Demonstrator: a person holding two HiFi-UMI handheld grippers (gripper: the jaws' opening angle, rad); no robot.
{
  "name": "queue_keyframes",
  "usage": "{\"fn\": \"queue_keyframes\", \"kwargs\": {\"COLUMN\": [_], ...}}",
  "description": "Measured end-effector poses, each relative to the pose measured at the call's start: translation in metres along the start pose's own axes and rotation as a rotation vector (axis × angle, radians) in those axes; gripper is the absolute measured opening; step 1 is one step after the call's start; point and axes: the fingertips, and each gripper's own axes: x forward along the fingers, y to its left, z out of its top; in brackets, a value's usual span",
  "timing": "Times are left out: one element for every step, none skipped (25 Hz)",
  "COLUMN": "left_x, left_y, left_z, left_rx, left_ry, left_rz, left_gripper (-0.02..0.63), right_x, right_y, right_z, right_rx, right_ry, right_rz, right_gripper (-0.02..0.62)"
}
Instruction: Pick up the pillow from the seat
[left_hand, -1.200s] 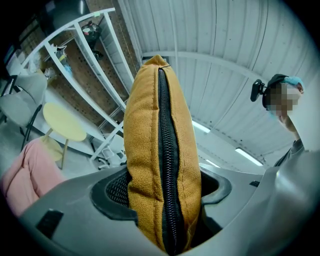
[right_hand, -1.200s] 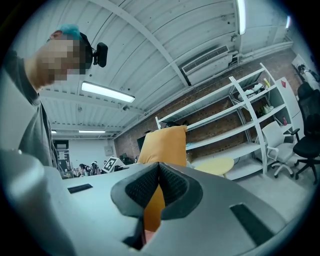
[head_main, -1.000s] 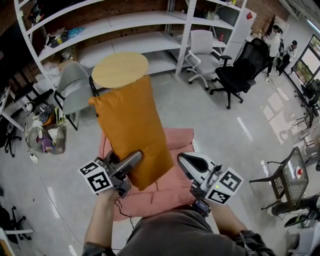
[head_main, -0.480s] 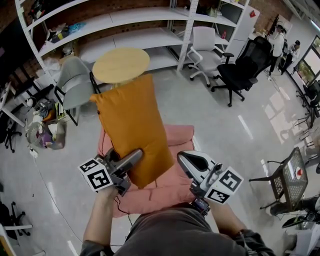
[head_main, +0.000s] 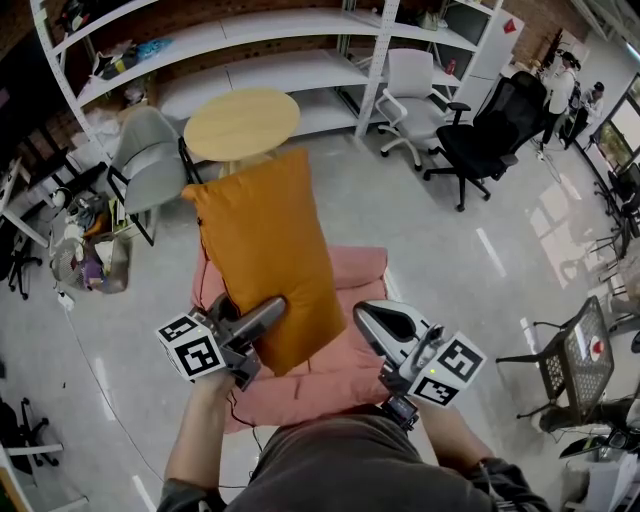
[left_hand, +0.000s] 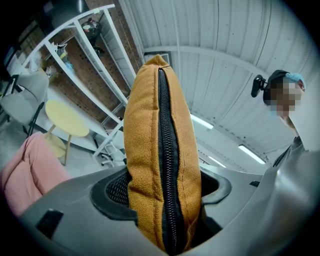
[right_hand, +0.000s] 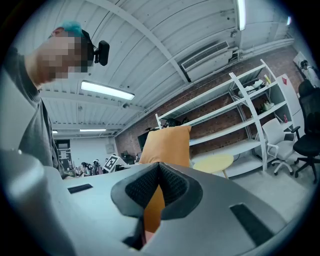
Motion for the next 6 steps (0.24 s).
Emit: {"fn": "queue_keyframes", "kwargs": {"left_x": [0.0014, 0.0027, 0.0039, 0.0052, 0.0065, 0.0078], "left_y": [0.0007, 0.0015, 0.0023, 0.0032, 0.004, 0.0048], "left_z": [-0.0011, -0.0018, -0.002, -0.0018, -0.0014, -0.001], "left_rx": [-0.001, -0.002, -0.003, -0.004, -0.005, -0.006], "left_ry": [0.001, 0.001, 0.001, 0.001, 0.001, 0.002], "left_rz": [0.0, 0.001, 0.001, 0.002, 0.003, 0.004], "left_gripper": [0.342, 0.342, 0.342, 0.342, 0.342, 0.342], "right_x": [-0.0004, -0.0004, -0.0002, 0.0002, 0.0007, 0.0012], "right_y": [-0.0015, -0.003, -0.0044, -0.0058, -0.0073, -0.0087], "right_z": [-0.0008, -0.0013, -0.0015, -0.0014, -0.0012, -0.0008], "right_rx": [0.001, 0.002, 0.004, 0.005, 0.006, 0.007], "right_ry": [0.001, 0.001, 0.002, 0.002, 0.003, 0.003], "right_rz": [0.001, 0.001, 0.001, 0.001, 0.001, 0.001], "right_gripper": [0.015, 0.015, 0.015, 0.015, 0.015, 0.015]}}
